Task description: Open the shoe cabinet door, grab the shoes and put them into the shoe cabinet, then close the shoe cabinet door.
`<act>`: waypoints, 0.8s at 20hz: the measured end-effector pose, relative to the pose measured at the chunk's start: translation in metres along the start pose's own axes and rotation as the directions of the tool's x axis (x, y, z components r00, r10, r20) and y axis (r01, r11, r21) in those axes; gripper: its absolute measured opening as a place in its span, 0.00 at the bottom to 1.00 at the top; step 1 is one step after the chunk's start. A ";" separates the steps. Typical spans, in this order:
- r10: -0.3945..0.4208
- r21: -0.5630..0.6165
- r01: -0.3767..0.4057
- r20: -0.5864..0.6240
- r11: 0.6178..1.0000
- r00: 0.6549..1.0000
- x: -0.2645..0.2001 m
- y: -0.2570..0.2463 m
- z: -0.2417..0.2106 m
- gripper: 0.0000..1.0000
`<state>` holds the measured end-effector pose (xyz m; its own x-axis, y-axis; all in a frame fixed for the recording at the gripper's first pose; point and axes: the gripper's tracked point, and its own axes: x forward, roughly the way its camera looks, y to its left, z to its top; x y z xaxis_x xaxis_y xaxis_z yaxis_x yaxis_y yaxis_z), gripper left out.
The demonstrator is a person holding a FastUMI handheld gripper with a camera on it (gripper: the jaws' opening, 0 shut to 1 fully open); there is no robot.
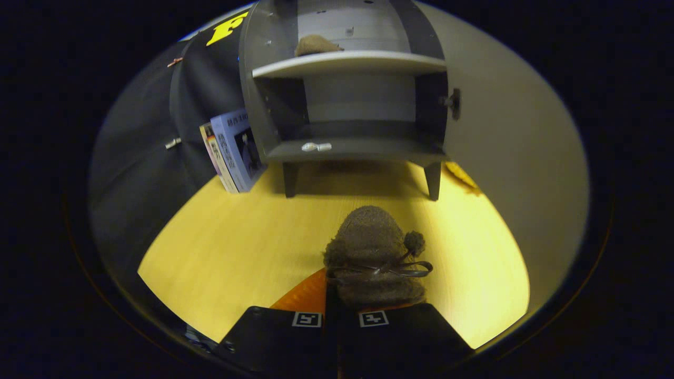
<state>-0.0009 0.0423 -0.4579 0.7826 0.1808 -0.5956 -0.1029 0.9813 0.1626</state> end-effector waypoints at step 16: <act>-0.051 0.042 0.042 0.249 0.998 0.967 -0.051 0.009 0.291 0.11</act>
<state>0.1370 0.0223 -0.1973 0.9149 0.1085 -0.3888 -0.0441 0.9843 0.1710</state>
